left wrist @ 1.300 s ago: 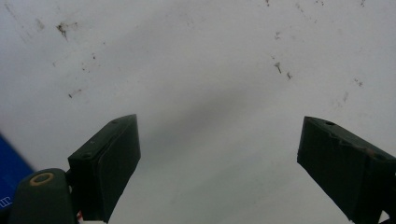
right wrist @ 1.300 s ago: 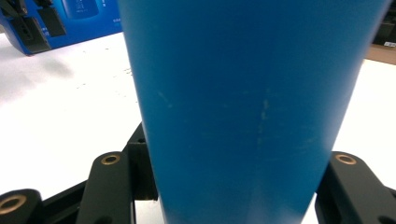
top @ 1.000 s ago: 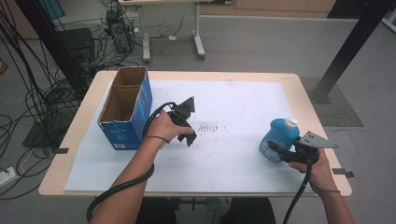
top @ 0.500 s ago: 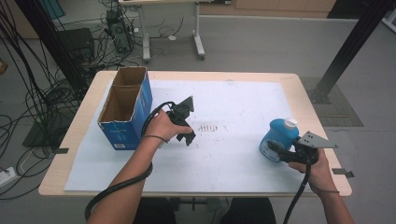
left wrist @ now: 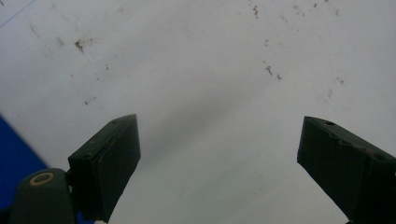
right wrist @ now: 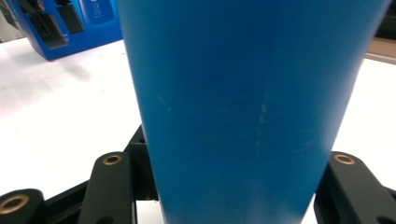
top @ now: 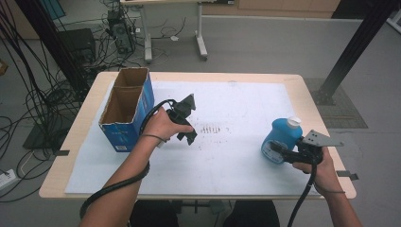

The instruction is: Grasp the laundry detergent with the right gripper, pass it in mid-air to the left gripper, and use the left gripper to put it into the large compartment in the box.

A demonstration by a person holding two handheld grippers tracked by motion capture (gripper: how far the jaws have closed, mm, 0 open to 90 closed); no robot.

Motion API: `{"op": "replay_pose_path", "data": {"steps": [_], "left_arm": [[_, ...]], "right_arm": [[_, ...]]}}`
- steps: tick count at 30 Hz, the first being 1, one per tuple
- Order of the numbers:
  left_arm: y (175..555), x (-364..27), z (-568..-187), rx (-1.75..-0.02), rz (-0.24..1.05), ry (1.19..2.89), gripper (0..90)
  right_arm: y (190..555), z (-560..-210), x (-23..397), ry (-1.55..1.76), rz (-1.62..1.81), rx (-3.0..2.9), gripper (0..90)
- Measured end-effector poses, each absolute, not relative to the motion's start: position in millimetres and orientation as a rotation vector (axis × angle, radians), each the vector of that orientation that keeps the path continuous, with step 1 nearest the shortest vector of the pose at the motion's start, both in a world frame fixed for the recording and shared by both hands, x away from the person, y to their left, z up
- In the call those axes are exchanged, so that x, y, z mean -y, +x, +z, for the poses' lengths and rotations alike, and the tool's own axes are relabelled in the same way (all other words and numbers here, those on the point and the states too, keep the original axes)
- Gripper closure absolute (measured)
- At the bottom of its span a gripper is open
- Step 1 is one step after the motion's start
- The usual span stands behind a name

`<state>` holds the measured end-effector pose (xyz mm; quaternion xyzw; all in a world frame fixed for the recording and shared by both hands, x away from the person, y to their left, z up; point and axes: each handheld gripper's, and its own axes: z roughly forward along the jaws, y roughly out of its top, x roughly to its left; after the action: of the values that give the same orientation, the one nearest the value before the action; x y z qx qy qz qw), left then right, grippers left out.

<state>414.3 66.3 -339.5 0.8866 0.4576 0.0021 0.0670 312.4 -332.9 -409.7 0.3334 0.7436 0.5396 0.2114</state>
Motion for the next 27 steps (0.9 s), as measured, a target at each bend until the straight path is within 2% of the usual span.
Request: {"op": "replay_pose_path", "data": {"steps": [15,27], "left_arm": [[411,-70,-302,-1.249,0.019,2.691,13.5],[390,-68,-265,-1.036,0.001,2.703,13.1]], "right_arm": [[324,-389,322,0.86,1.552,-2.169,44.3],[336,-370,300,0.746,1.605,-2.293,44.4]]}}
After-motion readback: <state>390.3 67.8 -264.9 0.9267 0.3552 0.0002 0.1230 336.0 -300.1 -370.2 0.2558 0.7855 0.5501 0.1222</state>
